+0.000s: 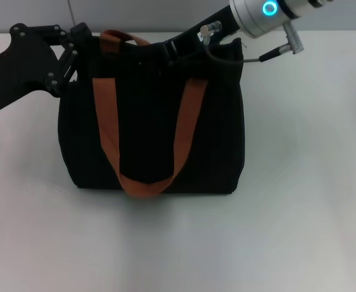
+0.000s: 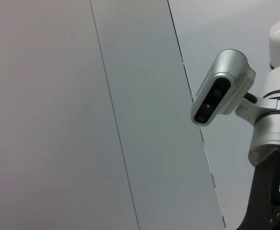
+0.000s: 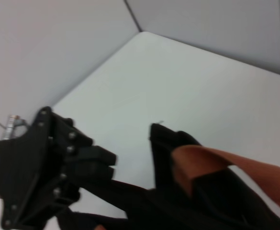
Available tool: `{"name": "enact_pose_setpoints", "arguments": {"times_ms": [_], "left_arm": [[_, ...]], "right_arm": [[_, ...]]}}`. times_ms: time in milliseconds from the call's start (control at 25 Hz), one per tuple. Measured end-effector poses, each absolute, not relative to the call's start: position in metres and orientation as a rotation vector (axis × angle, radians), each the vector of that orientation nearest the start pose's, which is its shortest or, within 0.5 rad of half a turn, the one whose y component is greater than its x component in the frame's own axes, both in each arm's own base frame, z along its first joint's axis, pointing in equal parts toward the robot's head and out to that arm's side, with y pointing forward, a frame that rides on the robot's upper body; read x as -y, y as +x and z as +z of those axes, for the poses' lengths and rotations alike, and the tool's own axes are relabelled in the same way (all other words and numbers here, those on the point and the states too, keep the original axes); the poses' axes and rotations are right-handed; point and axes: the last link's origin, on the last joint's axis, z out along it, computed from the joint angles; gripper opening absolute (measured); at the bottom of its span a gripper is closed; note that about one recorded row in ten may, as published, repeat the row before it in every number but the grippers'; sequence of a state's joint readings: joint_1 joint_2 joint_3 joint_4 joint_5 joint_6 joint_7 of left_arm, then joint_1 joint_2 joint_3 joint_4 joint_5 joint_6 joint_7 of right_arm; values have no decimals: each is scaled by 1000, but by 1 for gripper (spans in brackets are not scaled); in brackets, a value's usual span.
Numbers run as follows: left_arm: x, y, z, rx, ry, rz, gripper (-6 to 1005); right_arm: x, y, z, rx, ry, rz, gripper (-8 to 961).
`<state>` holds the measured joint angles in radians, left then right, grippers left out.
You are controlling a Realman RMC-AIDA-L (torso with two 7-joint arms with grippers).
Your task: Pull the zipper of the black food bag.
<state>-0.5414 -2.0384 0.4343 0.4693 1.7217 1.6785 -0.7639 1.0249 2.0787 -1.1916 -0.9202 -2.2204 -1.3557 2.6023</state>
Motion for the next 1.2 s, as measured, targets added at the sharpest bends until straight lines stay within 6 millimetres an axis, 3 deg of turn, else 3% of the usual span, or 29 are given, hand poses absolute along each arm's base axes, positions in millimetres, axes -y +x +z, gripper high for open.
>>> {"name": "enact_pose_setpoints", "arguments": {"times_ms": [480, 1040, 1200], "left_arm": [[-341, -259, 46, 5, -2267, -978, 30], [-344, -259, 47, 14, -2251, -968, 34], [-344, -260, 48, 14, -2248, -969, 35]], "right_arm": [[-416, 65, -12, -1115, -2661, 25, 48], [-411, 91, 16, -1197, -2548, 72, 82], [-406, 93, 21, -1197, -2591, 189, 91]]}}
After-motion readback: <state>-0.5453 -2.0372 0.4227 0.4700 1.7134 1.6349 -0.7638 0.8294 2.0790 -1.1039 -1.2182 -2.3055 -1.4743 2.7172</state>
